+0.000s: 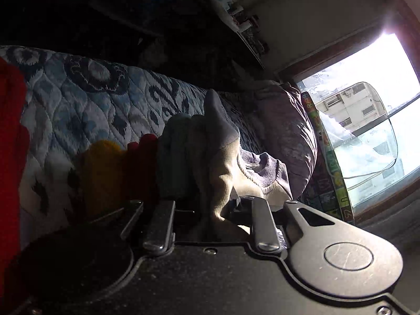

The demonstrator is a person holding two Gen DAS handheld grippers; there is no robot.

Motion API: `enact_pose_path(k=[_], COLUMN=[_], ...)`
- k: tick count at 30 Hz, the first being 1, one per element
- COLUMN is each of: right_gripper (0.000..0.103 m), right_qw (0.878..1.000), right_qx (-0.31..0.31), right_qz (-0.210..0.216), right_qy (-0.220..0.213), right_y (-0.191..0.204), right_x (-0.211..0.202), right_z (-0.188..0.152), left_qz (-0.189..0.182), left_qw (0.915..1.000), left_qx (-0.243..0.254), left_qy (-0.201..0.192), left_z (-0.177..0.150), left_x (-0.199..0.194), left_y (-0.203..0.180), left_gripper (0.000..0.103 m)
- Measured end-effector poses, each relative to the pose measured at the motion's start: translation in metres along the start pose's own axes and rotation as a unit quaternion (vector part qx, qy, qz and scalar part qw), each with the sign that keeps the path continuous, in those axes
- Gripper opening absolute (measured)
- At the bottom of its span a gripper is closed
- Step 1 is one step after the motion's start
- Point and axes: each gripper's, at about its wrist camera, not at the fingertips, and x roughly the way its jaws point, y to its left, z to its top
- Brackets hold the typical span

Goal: Fold clothes
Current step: 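Grasp the folded sweatshirt with both tools and lift it, then place the folded sweatshirt onto the clothes stack and open both tools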

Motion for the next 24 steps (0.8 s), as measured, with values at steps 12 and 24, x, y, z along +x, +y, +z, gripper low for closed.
enact_pose_path(k=[12, 24], right_gripper=[0.053, 0.102], right_qw=[0.991, 0.939], right_qx=[-0.103, -0.107], right_qz=[-0.071, -0.323], right_qy=[-0.047, -0.046], right_y=[0.025, 0.030], right_x=[-0.139, -0.393], right_z=[-0.043, -0.260], left_qz=[0.029, -0.011], left_qw=[0.9866, 0.9325], left_qx=[0.155, 0.347], left_qy=[-0.044, 0.100], left_z=[-0.053, -0.265], left_x=[-0.109, -0.226], left_y=[-0.035, -0.039], left_gripper=[0.066, 0.103])
